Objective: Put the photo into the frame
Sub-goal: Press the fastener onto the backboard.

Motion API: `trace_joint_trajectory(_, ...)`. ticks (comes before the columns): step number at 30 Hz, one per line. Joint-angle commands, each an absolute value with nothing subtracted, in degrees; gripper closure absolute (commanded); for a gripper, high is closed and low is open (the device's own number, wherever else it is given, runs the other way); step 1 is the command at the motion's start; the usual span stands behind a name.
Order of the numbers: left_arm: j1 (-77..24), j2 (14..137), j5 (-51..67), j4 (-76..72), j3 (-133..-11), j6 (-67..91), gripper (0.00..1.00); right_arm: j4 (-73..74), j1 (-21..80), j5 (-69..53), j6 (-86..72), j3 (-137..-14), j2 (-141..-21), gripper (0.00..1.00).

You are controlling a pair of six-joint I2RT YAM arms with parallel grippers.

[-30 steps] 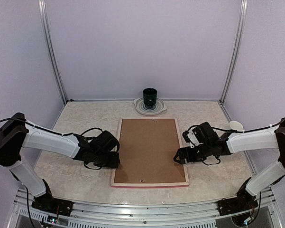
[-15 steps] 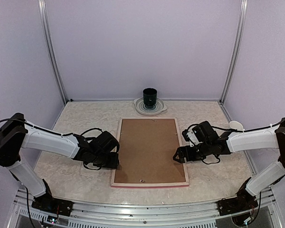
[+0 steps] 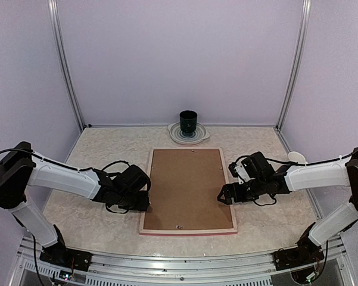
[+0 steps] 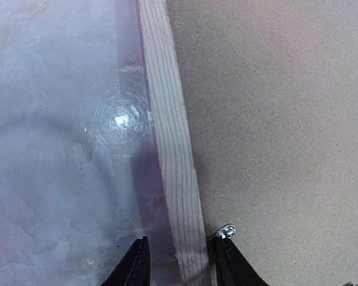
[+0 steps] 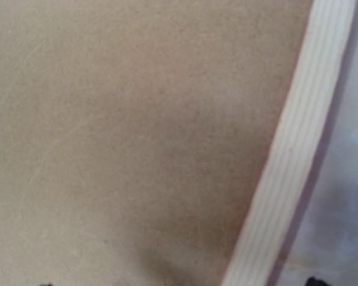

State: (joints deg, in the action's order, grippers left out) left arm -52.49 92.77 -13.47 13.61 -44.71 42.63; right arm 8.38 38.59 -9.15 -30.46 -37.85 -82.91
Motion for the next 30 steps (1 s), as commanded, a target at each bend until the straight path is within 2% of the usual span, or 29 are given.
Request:
trace_joint_trajectory(1, -52.07, 94.39, -15.97, 16.88, -42.88, 43.37, 0.63, 7.57, 39.1, -8.95, -29.78, -37.71, -83.23, 0.09)
trace_joint_trajectory(7, -52.53, 92.23, -18.87, 19.14, -43.9, 44.15, 0.56, 8.07, 39.06, -8.27, -29.72, -37.7, -83.06, 0.1)
trace_joint_trajectory(18, -53.17, 93.67, -20.05, 19.8, -44.96, 43.76, 0.56, 7.65, 39.09, -8.68, -29.79, -37.88, -83.58, 0.11)
trace_joint_trajectory(22, -53.29, 94.69, -20.84, 19.53, -45.13, 44.0, 0.56, 7.65, 39.12, -8.3, -29.66, -37.71, -83.79, 0.13)
trace_joint_trajectory(30, -53.67, 96.2, -21.33, 18.38, -44.97, 45.39, 0.66, 6.91, 39.03, -7.11, -29.53, -37.23, -85.16, 0.21)
